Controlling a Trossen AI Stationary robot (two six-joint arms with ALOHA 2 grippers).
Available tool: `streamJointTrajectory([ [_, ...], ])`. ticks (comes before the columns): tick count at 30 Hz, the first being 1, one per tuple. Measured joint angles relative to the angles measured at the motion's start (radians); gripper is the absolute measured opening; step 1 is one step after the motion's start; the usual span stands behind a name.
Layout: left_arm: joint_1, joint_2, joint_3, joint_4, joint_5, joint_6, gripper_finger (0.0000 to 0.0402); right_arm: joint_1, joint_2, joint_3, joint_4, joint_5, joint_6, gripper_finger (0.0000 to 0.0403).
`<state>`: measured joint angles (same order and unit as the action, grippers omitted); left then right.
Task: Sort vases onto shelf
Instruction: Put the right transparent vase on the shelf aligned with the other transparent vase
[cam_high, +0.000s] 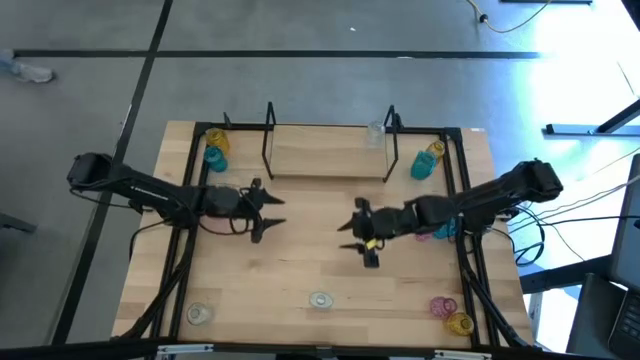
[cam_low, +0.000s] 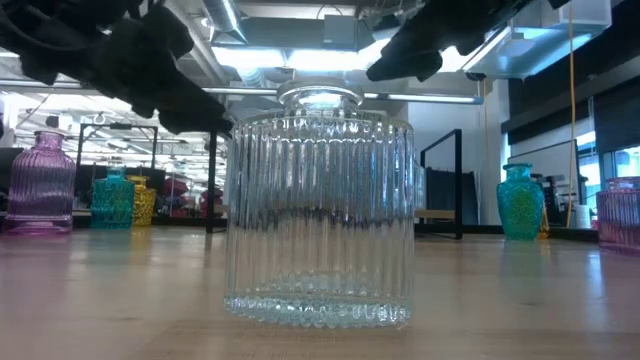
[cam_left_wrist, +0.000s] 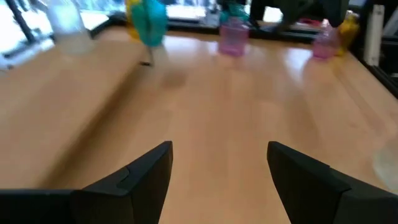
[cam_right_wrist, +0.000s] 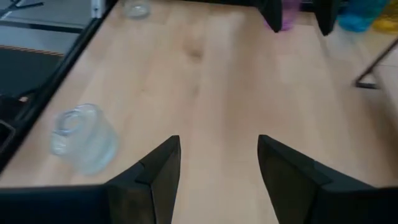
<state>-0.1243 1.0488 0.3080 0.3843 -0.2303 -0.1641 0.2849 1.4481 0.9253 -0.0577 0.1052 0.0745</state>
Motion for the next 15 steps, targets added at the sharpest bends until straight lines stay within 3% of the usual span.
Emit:
streamJointTrajectory([
  [10,-0.269,0.184,0.000,0.213,-0.128,-0.095,0.0256,0.106,0.124,0.000,0.169,0.000,0.129,0.0199],
  [15,-0.341,0.271,0.000,0.294,-0.209,-0.120,0.0256,0.118,0.175,0.000,0.222,-0.011,0.220,0.0199],
])
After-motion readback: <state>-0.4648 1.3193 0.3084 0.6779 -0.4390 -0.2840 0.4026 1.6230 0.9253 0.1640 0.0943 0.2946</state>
